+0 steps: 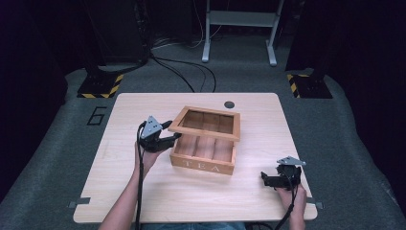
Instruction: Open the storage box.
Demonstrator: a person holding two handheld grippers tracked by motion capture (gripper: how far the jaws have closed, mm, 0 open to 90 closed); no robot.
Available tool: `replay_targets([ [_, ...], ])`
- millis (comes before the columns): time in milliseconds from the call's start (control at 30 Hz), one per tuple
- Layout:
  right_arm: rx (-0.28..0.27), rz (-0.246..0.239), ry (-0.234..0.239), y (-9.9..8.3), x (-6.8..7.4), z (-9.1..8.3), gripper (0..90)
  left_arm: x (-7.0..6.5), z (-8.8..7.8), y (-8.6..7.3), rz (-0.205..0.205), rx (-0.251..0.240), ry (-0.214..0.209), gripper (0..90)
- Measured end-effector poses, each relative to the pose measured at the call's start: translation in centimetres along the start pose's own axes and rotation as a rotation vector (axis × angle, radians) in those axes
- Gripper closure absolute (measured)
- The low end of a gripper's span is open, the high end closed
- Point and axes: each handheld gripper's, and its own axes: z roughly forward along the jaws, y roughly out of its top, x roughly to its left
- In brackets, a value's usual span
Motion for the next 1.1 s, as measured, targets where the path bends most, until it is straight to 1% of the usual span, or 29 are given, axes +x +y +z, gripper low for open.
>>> replay_targets([
  [67, 0.000, 0.000, 0.000, 0.0, 0.0, 0.0, 0.1, 0.1, 0.0, 0.3, 0.003, 0.002, 0.003, 41.8],
  [100, -0.002, 0.004, -0.001, 0.0, 0.0, 0.0, 0.2, 0.2, 0.2, 0.9, -0.002, 0.004, 0.004, 41.8],
  [133, -0.002, 0.004, -0.001, 0.0, 0.0, 0.0, 0.2, 0.2, 0.2, 0.9, -0.002, 0.004, 0.004, 41.8],
  [167, -0.002, 0.004, 0.000, 0.0, 0.0, 0.0, 0.1, 0.5, 0.3, 1.5, -0.003, 0.020, -0.009, 41.8],
  [200, -0.002, 0.003, -0.001, 0.0, 0.0, 0.0, 0.1, 0.5, 0.3, 1.5, -0.003, 0.020, -0.009, 41.7],
  [233, -0.002, 0.003, -0.001, 0.0, 0.0, 0.0, 0.1, 0.8, 0.4, 2.1, -0.008, 0.025, -0.014, 41.8],
  [267, -0.002, 0.003, -0.001, 0.0, 0.0, 0.0, 0.1, 0.8, 0.4, 2.1, -0.008, 0.025, -0.014, 41.9],
  [333, -0.002, 0.003, -0.001, 0.0, 0.0, 0.0, 0.2, 1.1, 0.6, 2.8, -0.004, 0.035, -0.007, 43.1],
  [400, -0.002, 0.003, -0.001, 0.0, 0.0, 0.0, 0.2, 1.3, 0.7, 3.3, 0.011, 0.049, -0.009, 43.5],
  [433, -0.001, 0.005, 0.000, 0.0, 0.0, 0.0, 0.2, 1.3, 0.8, 3.6, 0.011, 0.052, -0.001, 44.7],
  [500, -0.001, 0.006, -0.001, 0.0, 0.0, 0.0, 0.2, 1.5, 0.8, 3.9, 0.008, 0.061, -0.006, 45.1],
  [567, -0.001, 0.006, -0.001, 0.0, 0.0, 0.0, 0.2, 1.7, 0.8, 4.3, 0.009, 0.059, -0.004, 47.3],
  [633, -0.001, 0.006, 0.000, 0.0, 0.0, 0.0, 0.2, 2.0, 0.9, 4.7, -0.003, 0.070, -0.016, 48.8],
  [700, -0.001, 0.006, -0.001, 0.0, 0.0, 0.0, 0.2, 2.3, 1.0, 5.0, -0.027, 0.070, -0.024, 50.8],
  [733, -0.001, 0.006, -0.001, 0.0, 0.0, 0.0, 0.2, 2.5, 1.0, 5.0, -0.026, 0.073, -0.027, 50.8],
  [767, -0.001, 0.006, -0.001, 0.0, 0.0, 0.0, 0.2, 2.7, 1.1, 5.2, -0.039, 0.076, -0.033, 51.5],
  [800, -0.001, 0.006, -0.001, 0.0, 0.0, 0.0, 0.2, 2.8, 1.1, 5.2, -0.042, 0.085, -0.044, 51.5],
  [900, -0.001, 0.005, -0.001, 0.0, 0.0, 0.0, 0.2, 3.0, 1.3, 5.4, -0.042, 0.082, -0.036, 52.7],
  [933, -0.001, 0.006, 0.000, 0.0, 0.0, 0.0, 0.2, 3.0, 1.5, 5.5, -0.056, 0.077, -0.038, 53.0],
  [967, -0.001, 0.005, -0.001, 0.0, 0.0, 0.0, 0.2, 3.0, 1.5, 5.5, -0.056, 0.077, -0.038, 53.2],
  [1033, -0.002, 0.004, -0.001, 0.0, 0.0, 0.0, 0.2, 3.3, 1.9, 5.7, -0.058, 0.060, -0.030, 53.4],
  [1100, -0.002, 0.004, -0.001, 0.0, 0.0, 0.0, 0.2, 3.3, 2.2, 5.7, -0.055, 0.062, -0.026, 54.1],
])
